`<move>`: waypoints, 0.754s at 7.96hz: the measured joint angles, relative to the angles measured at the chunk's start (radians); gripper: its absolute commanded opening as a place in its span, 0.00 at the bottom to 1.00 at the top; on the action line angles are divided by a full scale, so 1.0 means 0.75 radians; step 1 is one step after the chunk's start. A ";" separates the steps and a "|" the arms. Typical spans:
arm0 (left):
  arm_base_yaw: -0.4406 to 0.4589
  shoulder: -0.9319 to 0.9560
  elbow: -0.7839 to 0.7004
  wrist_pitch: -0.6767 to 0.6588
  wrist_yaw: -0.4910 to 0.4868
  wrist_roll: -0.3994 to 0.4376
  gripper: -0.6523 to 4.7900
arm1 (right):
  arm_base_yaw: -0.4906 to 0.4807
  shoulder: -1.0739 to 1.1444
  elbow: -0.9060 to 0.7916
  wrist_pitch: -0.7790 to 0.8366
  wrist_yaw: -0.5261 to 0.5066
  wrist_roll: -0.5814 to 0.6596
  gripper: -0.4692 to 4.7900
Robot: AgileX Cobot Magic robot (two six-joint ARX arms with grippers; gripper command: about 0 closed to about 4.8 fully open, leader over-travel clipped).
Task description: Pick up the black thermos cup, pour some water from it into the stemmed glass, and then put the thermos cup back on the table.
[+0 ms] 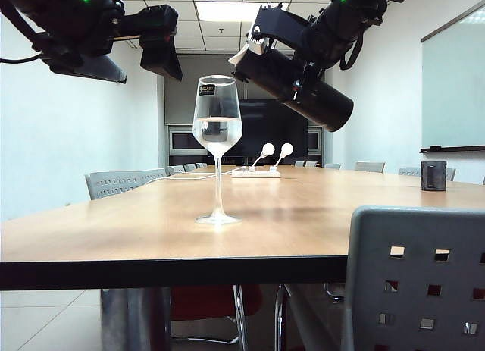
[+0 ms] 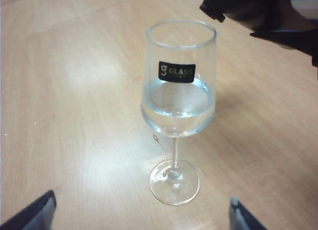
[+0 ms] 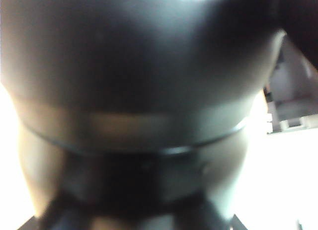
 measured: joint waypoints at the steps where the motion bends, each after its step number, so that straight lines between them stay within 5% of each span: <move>1: 0.000 0.000 0.000 0.000 0.000 0.000 1.00 | 0.000 0.000 0.000 0.002 0.001 -0.018 0.44; 6: 0.000 0.000 0.000 -0.031 -0.001 -0.001 1.00 | 0.000 0.000 0.009 0.048 0.001 -0.151 0.43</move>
